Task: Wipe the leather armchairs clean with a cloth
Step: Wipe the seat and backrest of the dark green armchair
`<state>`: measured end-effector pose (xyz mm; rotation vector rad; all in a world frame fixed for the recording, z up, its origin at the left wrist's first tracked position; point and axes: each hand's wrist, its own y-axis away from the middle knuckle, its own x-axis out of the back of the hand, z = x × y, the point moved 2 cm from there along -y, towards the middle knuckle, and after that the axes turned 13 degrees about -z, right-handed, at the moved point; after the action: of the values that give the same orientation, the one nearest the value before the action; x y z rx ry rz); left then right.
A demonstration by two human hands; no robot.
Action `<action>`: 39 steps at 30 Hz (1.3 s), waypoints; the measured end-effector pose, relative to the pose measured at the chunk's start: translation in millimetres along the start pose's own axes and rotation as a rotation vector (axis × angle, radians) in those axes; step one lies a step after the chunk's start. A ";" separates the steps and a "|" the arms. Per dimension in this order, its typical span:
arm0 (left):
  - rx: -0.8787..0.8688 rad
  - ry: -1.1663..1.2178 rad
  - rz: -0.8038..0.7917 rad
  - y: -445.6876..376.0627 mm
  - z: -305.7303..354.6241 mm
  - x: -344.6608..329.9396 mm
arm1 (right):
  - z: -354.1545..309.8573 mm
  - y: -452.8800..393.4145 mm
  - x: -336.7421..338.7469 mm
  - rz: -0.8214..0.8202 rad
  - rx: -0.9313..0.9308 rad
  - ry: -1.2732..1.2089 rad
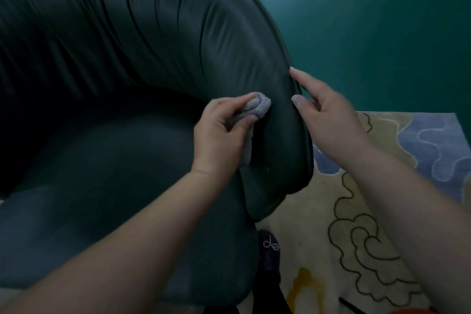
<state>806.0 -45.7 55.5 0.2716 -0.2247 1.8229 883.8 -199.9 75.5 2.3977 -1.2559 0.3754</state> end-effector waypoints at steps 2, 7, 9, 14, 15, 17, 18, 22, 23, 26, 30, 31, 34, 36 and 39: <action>-0.031 -0.035 -0.022 18.5 -3.7 -8.0 | 0.9 8.7 -2.8 0.021 0.005 -0.003; -0.056 -0.007 -0.099 77.5 -24.1 -18.4 | 0.5 16.0 -7.5 0.052 0.023 0.003; -0.044 -0.026 -0.126 87.6 -27.7 -18.8 | 1.6 16.6 -8.7 0.052 0.027 0.002; -0.045 -0.058 -0.066 74.0 -22.5 -1.4 | 4.2 16.5 -9.4 0.059 0.048 0.013; 0.006 0.002 0.010 63.2 -21.2 3.1 | 4.9 16.2 -8.9 0.059 0.054 0.026; 0.103 0.147 0.112 37.4 -18.7 6.2 | 6.3 15.2 -8.6 0.055 0.063 0.049; 0.127 0.203 0.115 28.7 -16.9 2.5 | 7.6 15.1 -8.6 0.053 0.064 0.052; 0.141 0.148 0.123 55.4 -15.5 -29.5 | 11.1 13.0 -9.0 0.058 0.073 0.060; 0.123 0.096 0.130 73.3 -16.4 -36.3 | 11.6 12.8 -9.5 0.064 0.076 0.056; 0.097 0.110 0.093 107.6 -20.3 -40.8 | 12.1 12.8 -11.8 0.099 0.073 0.079; 0.173 0.306 0.232 65.7 -20.9 -24.3 | 12.0 12.6 -15.2 0.139 0.063 0.122; 0.152 0.347 0.257 53.9 -16.7 -26.5 | 12.1 13.0 -16.8 0.147 0.061 0.124; 0.094 0.301 0.283 49.6 -10.2 -53.4 | 13.3 13.7 -23.0 0.184 0.075 0.133; 0.080 0.282 0.370 59.8 -17.2 -65.6 | 14.9 13.6 -25.7 0.218 0.094 0.138; 0.061 0.294 0.462 61.5 -37.4 -66.1 | 17.6 13.2 -28.2 0.240 0.108 0.141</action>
<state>761.0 -111.8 -0.8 -0.0146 -0.0237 2.3014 858.1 -194.7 51.3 2.2650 -1.4949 0.6871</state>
